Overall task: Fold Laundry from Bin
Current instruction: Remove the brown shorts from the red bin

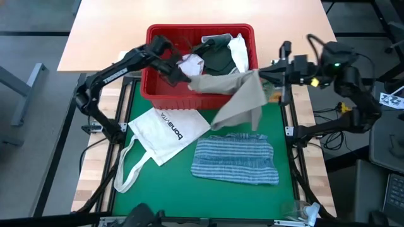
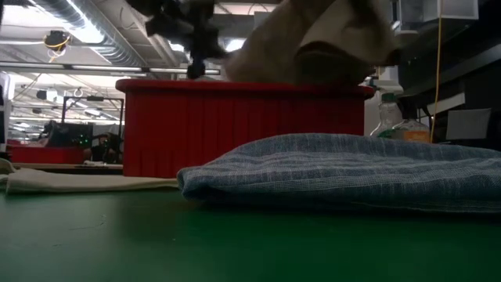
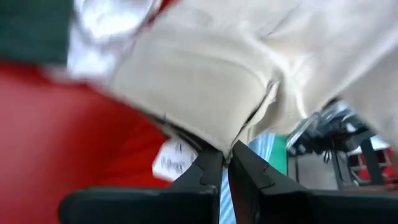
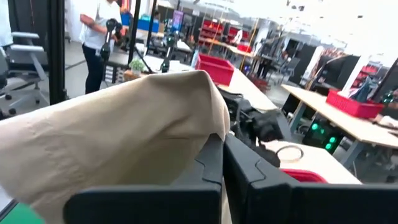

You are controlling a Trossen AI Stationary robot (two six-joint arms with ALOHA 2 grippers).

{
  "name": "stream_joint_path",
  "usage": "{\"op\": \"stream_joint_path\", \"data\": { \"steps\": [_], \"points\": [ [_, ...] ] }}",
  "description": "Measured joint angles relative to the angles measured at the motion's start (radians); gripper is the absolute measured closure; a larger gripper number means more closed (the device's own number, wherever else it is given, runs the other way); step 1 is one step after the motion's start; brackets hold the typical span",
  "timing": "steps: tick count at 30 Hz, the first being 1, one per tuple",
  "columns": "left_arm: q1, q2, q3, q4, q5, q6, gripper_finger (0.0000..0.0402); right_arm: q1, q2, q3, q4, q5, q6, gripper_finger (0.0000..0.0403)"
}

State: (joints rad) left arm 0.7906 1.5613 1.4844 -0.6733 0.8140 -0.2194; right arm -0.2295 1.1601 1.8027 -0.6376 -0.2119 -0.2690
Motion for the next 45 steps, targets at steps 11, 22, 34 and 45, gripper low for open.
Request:
{"op": "stream_joint_path", "data": {
  "steps": [11, 22, 34, 45],
  "points": [
    [-0.021, -0.234, 0.001, 0.356, -0.012, -0.174, 0.0397, 0.0, -0.073, 0.0, 0.003, -0.001, -0.002, 0.0403],
    [-0.11, -0.424, 0.001, 0.409, -0.107, -0.167, 0.0398, 0.0, -0.096, 0.001, -0.024, -0.185, 0.034, 0.0403],
    [-0.247, -0.521, 0.001, 0.178, -0.233, -0.272, 0.0398, 0.0, -0.089, 0.001, -0.268, -0.192, 0.068, 0.0403],
    [-0.533, -0.559, 0.001, 0.158, -0.432, -0.329, 0.0396, 0.015, -0.074, 0.0, -0.274, -0.273, 0.191, 0.0403]
  ]
}}
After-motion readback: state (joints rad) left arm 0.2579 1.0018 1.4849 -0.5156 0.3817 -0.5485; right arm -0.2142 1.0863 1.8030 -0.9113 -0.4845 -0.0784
